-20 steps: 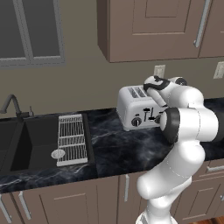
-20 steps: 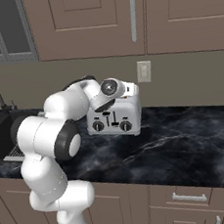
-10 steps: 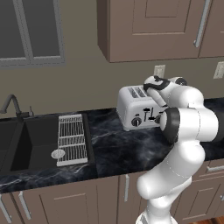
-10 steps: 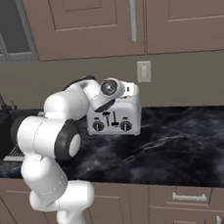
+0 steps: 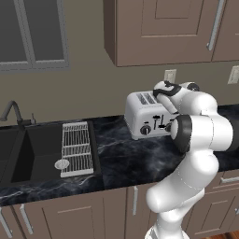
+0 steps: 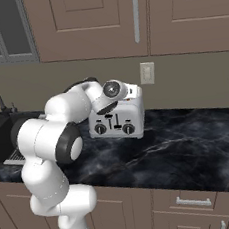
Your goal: Start the toaster. Once the lever pops up, take the bread to the plate on the dining counter.
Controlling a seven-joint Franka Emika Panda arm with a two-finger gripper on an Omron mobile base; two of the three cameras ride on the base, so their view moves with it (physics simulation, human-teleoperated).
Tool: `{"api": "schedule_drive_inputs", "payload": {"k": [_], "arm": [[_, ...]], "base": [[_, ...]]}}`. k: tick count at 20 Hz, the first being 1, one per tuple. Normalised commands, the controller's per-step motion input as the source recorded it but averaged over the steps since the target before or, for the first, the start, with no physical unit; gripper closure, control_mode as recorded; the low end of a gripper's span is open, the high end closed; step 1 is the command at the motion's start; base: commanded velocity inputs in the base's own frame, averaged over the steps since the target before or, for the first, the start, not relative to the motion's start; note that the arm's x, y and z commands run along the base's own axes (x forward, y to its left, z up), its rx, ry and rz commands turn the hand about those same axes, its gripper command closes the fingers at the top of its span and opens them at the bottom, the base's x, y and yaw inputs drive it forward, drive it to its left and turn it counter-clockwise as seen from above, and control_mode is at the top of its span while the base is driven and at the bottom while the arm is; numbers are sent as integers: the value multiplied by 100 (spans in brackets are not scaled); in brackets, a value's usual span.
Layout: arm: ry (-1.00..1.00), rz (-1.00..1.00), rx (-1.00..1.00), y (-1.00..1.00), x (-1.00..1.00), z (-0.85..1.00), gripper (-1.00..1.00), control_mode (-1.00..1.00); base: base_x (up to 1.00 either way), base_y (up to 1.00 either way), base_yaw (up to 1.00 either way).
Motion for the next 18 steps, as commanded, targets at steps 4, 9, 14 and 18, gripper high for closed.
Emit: {"api": "schedule_drive_inputs", "payload": {"k": [4, 9, 14, 18], "arm": [[0, 0, 0, 0, 0, 0, -100, -100], [0, 0, 0, 0, 0, 0, -100, -100], [0, 0, 0, 0, 0, 0, -100, -100], [0, 0, 0, 0, 0, 0, -100, -100]], "base": [[0, 0, 0], [0, 0, 0], [0, 0, 0], [0, 0, 0]]}}
